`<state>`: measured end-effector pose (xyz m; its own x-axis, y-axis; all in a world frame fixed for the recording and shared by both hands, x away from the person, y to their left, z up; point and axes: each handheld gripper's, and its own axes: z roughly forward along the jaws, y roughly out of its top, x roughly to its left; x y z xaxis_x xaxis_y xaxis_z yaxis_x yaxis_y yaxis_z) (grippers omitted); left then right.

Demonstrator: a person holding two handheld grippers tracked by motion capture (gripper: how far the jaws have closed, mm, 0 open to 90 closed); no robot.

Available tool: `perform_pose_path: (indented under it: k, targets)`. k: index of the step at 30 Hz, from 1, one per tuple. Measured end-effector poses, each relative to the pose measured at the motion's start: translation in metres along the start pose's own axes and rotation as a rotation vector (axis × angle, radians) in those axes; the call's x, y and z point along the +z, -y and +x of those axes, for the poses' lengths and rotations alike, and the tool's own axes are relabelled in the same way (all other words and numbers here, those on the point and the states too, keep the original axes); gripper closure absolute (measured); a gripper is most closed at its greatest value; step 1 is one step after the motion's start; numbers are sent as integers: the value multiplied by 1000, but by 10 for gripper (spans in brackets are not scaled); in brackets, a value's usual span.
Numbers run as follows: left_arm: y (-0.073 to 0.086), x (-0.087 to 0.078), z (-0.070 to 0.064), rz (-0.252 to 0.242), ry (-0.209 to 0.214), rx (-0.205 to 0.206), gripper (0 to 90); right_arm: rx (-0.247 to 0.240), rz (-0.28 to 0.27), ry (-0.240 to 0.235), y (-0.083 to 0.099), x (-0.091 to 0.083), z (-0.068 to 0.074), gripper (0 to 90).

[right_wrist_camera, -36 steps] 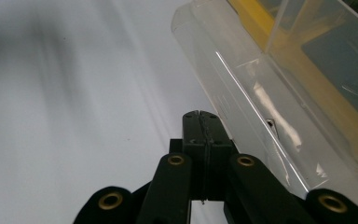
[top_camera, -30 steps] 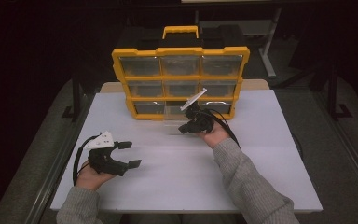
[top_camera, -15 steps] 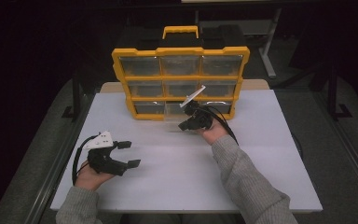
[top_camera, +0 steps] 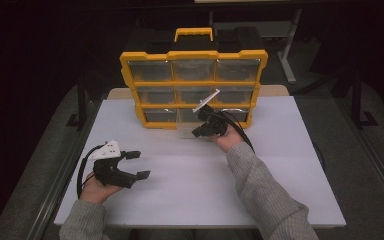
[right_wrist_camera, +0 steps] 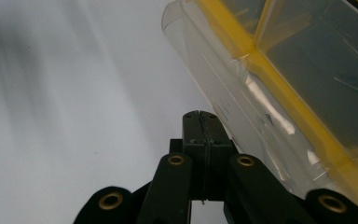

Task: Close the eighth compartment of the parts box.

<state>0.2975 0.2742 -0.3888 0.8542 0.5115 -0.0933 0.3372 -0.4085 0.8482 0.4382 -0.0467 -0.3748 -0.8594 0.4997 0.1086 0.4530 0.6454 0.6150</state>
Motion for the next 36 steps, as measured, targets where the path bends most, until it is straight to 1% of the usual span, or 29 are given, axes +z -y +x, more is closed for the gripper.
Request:
perform_pose_path:
  k: [16,19,23,31,33,36]
  targets:
    - [0,-1,0,0,1,-1,180,6,7,18,-6,1,-6,886]
    - [0,-1,0,0,1,-2,180,7,3,14,-7,2,-7,886]
    - [0,-1,0,0,1,-2,180,7,5,24,-8,2,-9,886]
    - [0,-1,0,-1,1,-2,180,19,5,35,-9,1,-13,886]
    - [0,-1,0,-1,1,-3,180,32,4,37,-9,1,-13,886]
    - [0,-1,0,-2,0,-1,180,26,2,41,-9,2,-13,886]
